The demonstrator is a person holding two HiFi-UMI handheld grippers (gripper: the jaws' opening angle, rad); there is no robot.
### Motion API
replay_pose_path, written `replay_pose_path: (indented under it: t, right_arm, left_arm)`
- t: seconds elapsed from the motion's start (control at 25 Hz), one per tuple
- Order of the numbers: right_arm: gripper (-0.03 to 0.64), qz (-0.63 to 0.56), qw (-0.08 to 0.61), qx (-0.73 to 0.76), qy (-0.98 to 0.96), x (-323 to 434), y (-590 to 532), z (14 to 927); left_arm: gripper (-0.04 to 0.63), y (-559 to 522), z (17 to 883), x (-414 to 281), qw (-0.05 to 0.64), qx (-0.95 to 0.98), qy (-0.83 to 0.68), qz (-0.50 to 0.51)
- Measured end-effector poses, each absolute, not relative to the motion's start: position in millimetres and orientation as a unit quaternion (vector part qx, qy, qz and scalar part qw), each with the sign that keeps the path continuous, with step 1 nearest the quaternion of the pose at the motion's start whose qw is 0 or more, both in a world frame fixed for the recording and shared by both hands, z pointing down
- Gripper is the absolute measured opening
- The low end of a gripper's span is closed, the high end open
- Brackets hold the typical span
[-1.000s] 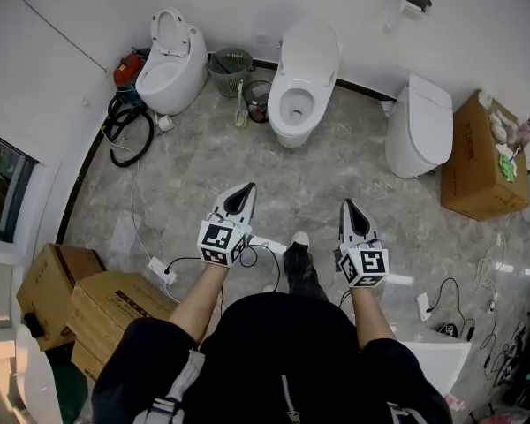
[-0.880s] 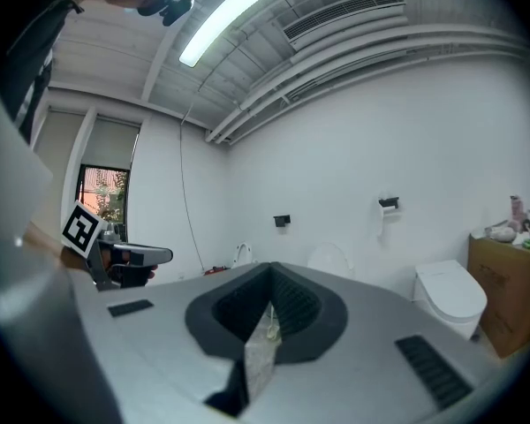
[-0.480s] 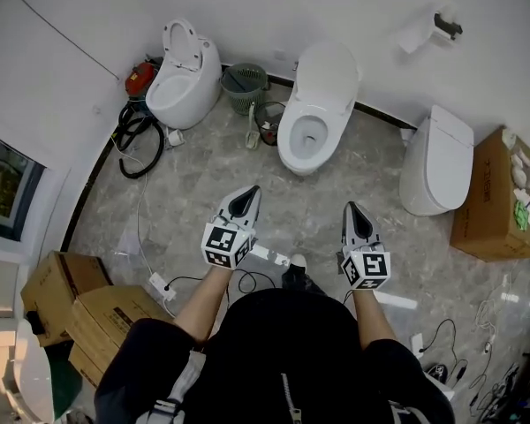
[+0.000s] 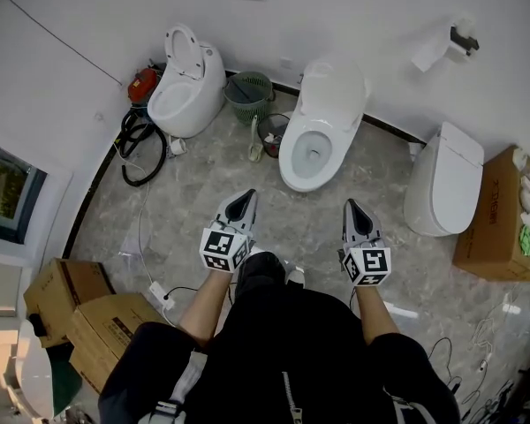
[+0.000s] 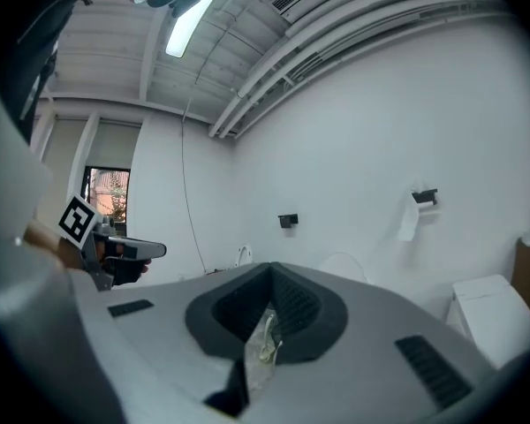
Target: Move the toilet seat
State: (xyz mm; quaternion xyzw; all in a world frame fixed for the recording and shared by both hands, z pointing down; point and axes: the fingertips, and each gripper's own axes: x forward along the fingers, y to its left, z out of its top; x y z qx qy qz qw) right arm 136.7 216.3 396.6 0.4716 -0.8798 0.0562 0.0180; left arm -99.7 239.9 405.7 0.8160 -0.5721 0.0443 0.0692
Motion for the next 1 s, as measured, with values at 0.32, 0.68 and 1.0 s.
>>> replay_pose_path:
  t: [0.32,0.68,1.0]
  right_arm:
    - [0.003,0.064,0.023,0.487,-0.871,133.0,159.8,404.5]
    - [0.003,0.086,0.043,0.537,-0.838,86.3,59.9,429.5]
    - [0.003,0.096,0.042,0.607,-0.788,44.0,-18.8,423.3]
  left_arm:
    - [0.008,169.4,412.2,-114.8,0.071,0.821,-0.565,0.047]
    - [0.008,43.2,439.5,-146.7,0.084,0.858,-0.502,0.063]
    - [0.008,-66.5,449.1,-161.7,0.074,0.911,-0.394,0.094]
